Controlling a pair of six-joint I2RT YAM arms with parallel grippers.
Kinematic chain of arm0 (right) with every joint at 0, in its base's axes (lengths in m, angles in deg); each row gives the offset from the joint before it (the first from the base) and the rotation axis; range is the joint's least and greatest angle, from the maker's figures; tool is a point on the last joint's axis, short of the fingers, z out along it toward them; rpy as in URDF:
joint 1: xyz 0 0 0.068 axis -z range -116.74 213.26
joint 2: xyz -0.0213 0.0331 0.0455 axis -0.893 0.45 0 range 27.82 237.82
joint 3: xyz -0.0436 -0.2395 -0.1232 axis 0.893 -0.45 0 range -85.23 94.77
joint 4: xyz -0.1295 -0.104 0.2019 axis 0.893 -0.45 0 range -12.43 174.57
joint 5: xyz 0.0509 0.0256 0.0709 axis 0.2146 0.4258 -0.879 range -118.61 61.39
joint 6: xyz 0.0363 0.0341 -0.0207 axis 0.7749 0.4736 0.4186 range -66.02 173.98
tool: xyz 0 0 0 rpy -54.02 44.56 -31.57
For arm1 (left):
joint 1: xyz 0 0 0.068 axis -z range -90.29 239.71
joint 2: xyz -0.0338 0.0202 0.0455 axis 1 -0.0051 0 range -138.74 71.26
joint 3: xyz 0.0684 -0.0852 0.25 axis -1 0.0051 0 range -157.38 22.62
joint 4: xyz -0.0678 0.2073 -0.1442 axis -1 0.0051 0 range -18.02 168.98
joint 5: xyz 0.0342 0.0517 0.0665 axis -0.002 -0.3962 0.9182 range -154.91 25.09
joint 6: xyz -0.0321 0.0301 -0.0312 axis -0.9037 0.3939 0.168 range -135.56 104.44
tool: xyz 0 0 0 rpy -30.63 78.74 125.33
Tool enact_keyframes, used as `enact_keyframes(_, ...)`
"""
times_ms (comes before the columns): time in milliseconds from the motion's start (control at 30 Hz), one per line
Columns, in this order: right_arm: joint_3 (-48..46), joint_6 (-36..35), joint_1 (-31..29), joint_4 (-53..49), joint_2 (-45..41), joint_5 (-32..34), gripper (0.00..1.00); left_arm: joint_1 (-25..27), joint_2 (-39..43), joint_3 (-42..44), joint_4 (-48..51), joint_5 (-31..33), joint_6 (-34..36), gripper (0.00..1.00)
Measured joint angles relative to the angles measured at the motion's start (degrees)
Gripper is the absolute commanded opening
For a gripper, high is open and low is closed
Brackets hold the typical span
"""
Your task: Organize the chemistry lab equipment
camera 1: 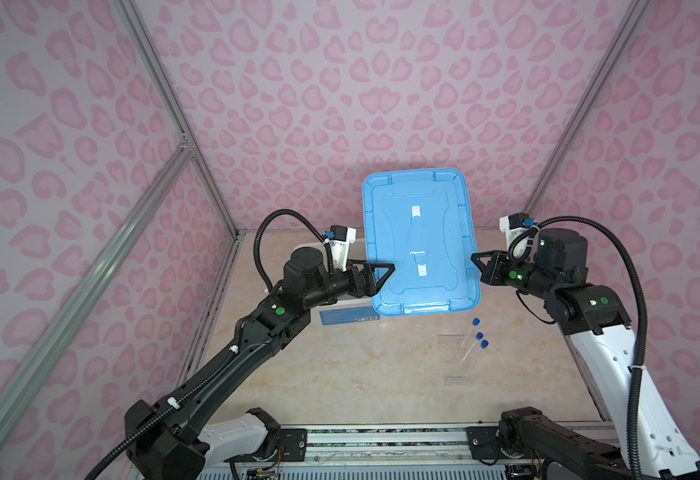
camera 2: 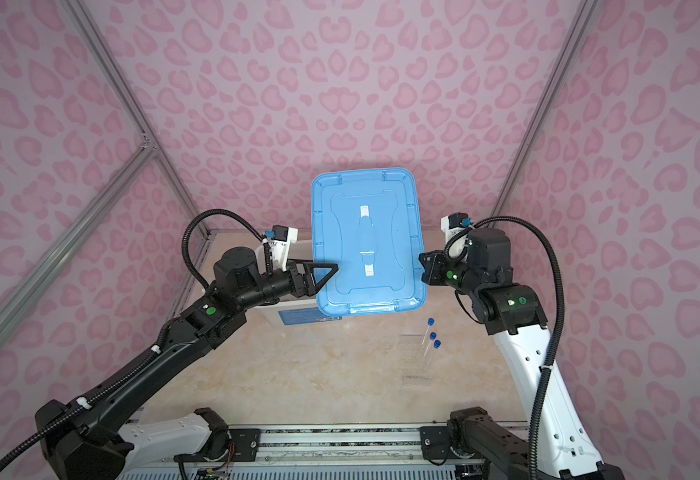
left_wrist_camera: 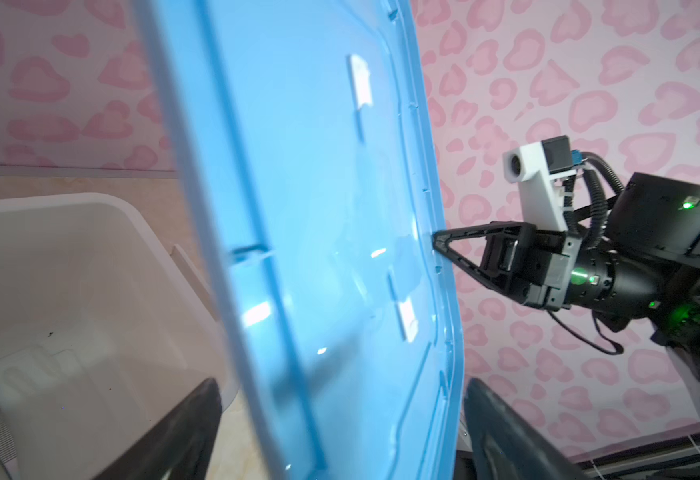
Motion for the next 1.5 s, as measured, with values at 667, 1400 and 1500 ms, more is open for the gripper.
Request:
enact_keyframes(667, -5.3, 0.3, -7.9, 5.1, 3.2, 5.4, 0.00, -0.2, 3.5, 0.2, 4.7, 5.8, -1.4, 0.29)
enact_keyframes(1400, -5.0, 5.3, -11.8, 12.3, 8.8, 3.5, 0.54, -1.1, 6.7, -8.8, 25.0, 17.2, 7.7, 0.03)
enact_keyframes(1500, -3.2, 5.5, -12.7, 13.6, 10.1, 2.8, 0.54, -1.2, 8.3, -13.8, 30.5, 22.8, 12.8, 0.03)
